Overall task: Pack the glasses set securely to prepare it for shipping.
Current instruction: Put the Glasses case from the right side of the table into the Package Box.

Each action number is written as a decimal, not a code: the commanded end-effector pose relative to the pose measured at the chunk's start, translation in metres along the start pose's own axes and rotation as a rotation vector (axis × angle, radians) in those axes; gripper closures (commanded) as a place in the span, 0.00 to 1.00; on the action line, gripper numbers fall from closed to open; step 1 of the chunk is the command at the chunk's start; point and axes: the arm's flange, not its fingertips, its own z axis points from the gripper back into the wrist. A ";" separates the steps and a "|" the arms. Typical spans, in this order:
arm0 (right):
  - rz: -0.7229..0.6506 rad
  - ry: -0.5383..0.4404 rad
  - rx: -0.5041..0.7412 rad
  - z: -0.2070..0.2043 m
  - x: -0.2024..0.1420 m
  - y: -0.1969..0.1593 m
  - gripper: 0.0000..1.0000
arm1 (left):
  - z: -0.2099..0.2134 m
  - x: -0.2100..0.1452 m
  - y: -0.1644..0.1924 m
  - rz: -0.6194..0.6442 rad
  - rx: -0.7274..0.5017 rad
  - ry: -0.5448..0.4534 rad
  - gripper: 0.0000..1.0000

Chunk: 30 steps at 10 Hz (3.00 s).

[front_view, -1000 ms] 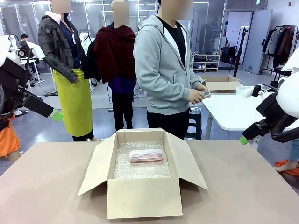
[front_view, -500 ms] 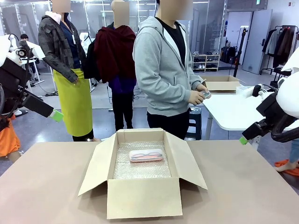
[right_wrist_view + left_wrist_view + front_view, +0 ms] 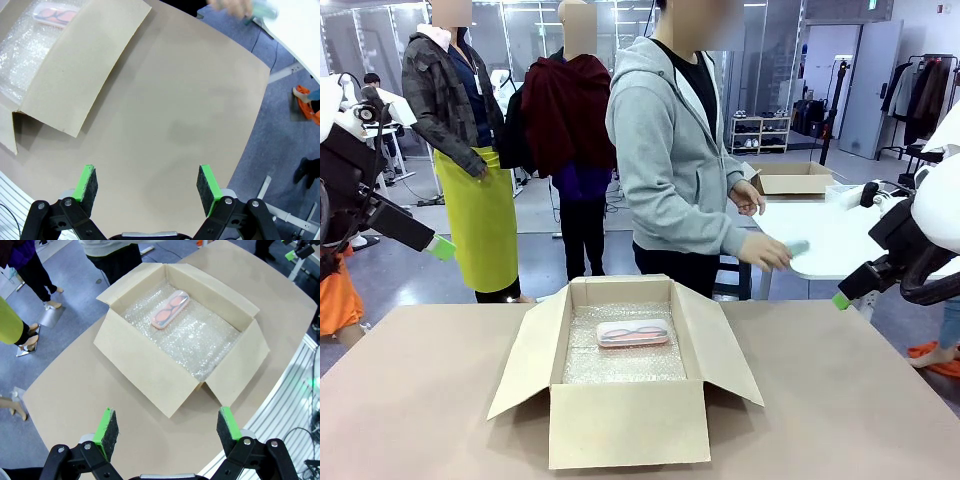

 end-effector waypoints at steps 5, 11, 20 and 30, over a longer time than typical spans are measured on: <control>0.002 0.004 0.002 0.000 -0.001 0.000 0.00 | 0.001 0.000 0.001 -0.003 -0.005 -0.005 0.00; 0.002 0.004 0.002 0.000 -0.001 0.000 0.00 | 0.001 0.000 0.001 -0.003 -0.005 -0.005 0.00; -0.064 0.128 0.010 -0.046 0.040 -0.048 0.00 | 0.001 0.000 0.001 -0.003 -0.005 -0.005 0.00; 0.258 0.338 0.077 -0.169 0.071 -0.090 0.00 | 0.001 0.000 0.001 -0.003 -0.005 -0.005 0.00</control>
